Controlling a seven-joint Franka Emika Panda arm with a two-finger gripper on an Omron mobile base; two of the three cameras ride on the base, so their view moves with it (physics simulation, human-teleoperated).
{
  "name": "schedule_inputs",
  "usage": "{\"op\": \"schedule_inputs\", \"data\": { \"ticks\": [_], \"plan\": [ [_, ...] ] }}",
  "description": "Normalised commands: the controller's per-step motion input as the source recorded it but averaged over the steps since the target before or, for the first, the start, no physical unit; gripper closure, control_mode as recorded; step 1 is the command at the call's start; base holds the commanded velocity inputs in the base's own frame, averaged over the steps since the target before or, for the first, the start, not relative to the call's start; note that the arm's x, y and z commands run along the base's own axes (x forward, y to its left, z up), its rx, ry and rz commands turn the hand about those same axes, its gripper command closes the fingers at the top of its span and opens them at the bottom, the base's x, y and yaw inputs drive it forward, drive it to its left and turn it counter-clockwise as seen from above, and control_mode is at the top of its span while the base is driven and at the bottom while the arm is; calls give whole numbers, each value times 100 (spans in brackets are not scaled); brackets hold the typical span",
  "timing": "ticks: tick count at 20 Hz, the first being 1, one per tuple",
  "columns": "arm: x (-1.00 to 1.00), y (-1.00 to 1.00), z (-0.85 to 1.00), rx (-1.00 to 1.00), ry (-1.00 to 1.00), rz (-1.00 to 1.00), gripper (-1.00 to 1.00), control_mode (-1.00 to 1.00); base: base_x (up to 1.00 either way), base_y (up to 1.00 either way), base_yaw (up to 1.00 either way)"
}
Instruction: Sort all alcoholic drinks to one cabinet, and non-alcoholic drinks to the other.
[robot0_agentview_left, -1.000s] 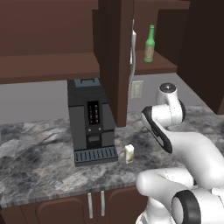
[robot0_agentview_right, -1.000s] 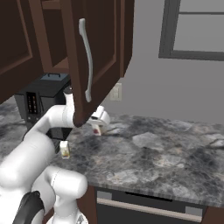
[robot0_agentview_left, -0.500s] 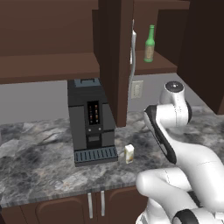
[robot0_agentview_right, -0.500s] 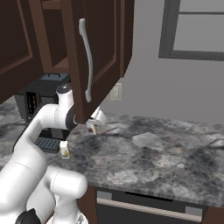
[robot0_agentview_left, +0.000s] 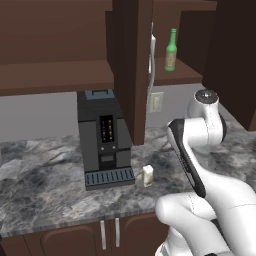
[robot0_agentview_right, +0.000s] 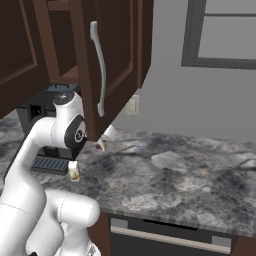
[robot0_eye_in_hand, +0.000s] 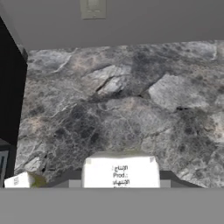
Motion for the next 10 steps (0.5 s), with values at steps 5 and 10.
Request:
{"op": "schedule_inputs", "data": {
  "ticks": [5, 10],
  "plan": [
    [-29, 8, 29, 0, -2, 2, 100, -100, 0, 0, 0],
    [-30, 10, 26, 0, -1, 3, 100, -100, 0, 0, 0]
  ]
}}
